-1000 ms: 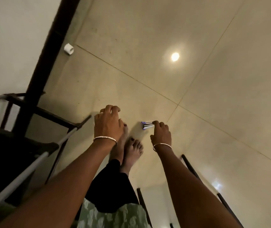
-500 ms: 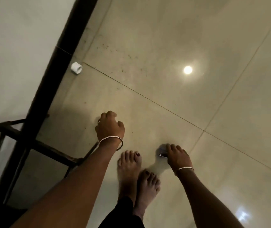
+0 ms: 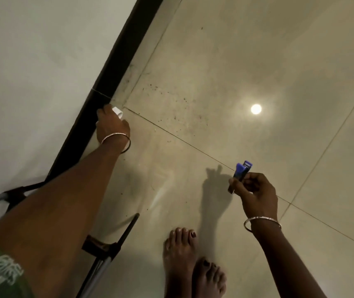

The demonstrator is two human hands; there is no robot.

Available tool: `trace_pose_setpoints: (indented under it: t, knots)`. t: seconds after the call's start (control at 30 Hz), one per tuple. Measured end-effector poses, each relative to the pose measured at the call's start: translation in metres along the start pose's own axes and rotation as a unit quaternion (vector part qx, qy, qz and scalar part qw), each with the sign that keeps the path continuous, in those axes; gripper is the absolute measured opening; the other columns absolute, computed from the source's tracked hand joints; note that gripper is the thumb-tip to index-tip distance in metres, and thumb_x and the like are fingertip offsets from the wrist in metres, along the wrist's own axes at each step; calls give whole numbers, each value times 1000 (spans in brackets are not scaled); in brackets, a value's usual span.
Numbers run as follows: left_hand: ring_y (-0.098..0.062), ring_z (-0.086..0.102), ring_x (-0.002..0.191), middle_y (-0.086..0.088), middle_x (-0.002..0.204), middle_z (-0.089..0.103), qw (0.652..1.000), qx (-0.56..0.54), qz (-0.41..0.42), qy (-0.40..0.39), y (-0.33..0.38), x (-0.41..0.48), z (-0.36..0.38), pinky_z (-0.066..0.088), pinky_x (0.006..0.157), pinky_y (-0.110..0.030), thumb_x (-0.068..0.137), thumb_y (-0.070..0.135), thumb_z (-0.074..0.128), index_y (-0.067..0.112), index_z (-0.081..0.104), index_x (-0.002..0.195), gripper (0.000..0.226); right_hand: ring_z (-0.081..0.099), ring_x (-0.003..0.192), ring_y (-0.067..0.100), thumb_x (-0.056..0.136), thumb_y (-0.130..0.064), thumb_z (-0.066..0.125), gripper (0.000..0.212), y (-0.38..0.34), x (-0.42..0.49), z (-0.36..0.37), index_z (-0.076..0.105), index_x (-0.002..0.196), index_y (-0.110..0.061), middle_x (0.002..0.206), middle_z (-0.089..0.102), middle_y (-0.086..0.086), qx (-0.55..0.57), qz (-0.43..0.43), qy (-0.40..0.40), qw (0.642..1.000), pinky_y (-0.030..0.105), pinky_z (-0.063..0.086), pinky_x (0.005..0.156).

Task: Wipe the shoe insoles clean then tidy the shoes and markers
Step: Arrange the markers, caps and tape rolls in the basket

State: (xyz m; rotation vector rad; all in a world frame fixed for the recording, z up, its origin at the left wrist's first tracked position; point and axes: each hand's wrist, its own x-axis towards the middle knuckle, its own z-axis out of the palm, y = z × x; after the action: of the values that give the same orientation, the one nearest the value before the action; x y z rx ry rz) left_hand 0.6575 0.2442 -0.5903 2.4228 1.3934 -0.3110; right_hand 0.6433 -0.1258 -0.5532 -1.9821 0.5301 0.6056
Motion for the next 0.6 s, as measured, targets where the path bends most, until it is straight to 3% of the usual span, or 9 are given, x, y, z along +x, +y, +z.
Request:
trace_pose_setpoints:
  t: [0.07,0.2,0.4,0.6]
  knots:
    - [-45,54,119,-19,136,47,999,29,17,-8,-3,10,12,47,92,-49,91,12,64,7,48,133,45,71,83,29,72,-25,86,30,5,11,7,64,89,-13,85,71,11,51,21,2,998,42,59,80]
    - [-42,57,116,-19,133,53,998,49,12,28,-3,20,26,49,86,-51,93,11,61,7,48,133,42,69,82,34,77,-11,83,30,10,14,16,62,96,-1,95,66,30,95,42,-10,995,37,60,74]
    - [-39,61,109,-19,114,65,999,27,34,10,10,-24,21,53,82,-48,86,14,70,8,57,120,37,71,80,33,74,-14,85,28,5,-11,7,64,91,-7,84,72,16,63,72,-14,995,55,58,82]
    - [-35,60,110,-14,111,70,996,-52,42,-67,34,-99,-12,51,86,-43,85,21,75,15,60,125,43,72,75,29,72,-10,86,27,-49,-61,-24,63,85,-11,80,73,11,88,89,-15,992,59,57,79]
